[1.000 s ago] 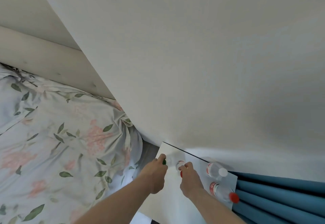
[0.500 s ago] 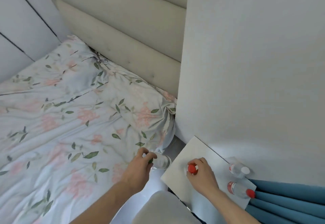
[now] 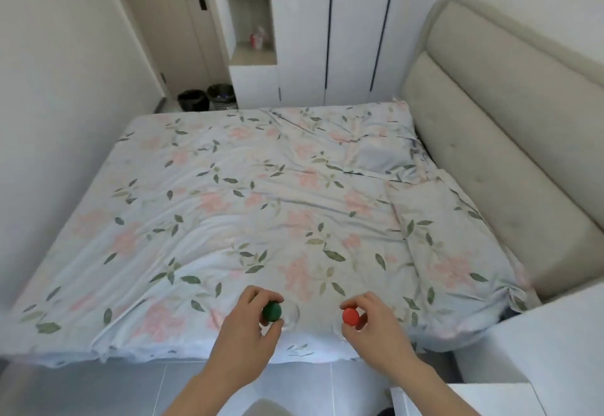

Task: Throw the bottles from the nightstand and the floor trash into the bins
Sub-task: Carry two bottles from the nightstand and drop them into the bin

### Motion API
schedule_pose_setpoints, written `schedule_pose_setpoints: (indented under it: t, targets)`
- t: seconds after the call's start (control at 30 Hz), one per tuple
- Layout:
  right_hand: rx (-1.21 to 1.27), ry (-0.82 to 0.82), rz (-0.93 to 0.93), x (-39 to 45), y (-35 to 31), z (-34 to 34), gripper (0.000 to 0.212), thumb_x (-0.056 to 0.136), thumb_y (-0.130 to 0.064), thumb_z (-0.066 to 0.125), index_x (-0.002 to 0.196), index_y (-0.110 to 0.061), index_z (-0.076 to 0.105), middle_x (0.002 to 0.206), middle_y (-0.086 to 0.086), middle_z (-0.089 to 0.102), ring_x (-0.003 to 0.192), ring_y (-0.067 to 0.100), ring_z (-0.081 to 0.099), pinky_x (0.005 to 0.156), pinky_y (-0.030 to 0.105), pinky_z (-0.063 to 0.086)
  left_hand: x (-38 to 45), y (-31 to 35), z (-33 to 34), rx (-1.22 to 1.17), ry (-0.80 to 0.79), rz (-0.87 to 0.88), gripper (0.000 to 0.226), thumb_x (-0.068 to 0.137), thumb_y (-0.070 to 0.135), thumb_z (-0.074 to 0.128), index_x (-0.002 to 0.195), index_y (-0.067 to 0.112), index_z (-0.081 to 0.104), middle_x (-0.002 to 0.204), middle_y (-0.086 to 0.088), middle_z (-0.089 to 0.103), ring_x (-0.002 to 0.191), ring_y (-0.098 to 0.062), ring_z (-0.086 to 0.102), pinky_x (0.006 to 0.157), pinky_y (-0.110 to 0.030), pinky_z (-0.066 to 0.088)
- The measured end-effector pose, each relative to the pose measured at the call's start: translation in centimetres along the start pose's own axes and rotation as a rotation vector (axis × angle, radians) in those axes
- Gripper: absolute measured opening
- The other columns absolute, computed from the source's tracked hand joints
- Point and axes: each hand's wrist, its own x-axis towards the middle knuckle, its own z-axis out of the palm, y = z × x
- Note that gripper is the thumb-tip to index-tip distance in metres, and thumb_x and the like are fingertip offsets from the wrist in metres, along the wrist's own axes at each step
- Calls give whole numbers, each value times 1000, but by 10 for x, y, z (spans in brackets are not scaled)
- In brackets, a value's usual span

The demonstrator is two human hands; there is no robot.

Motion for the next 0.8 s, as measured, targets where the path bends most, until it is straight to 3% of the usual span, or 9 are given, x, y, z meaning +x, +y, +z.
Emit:
schedule_pose_setpoints:
  t: [0.3,0.57,0.73,0.8]
  targets:
    - [-68,-305,-342,17,-197,148,18,87,-27,70,99,-40,67,107,-21,61,84,4,63,78,23,54,-102,-130,-143,-85,381,-257,31,89,26,71,107,48,58,116,26,53,94,-6,61,76,-27,54]
    - [-257,-571,-614,39,-329,250,22,86,-30,73,102,-44,66,106,-23,62,85,1,64,74,13,50,-171,-207,-218,-145,684,-519,31,89,24,73,108,45,61,114,30,54,97,-1,60,76,-18,50]
    - [-287,-727,-725,59,-398,325,22,84,-32,72,103,-42,67,106,-23,62,85,1,65,77,22,55,-195,-252,-265,-117,811,-678,28,89,25,73,107,44,62,112,28,56,99,2,59,77,-17,50]
    - [-287,-788,-753,68,-425,353,21,84,-31,72,102,-41,67,104,-21,62,85,0,65,76,19,53,-201,-269,-288,-114,840,-738,28,89,25,73,107,43,62,112,28,56,98,2,59,79,-18,51]
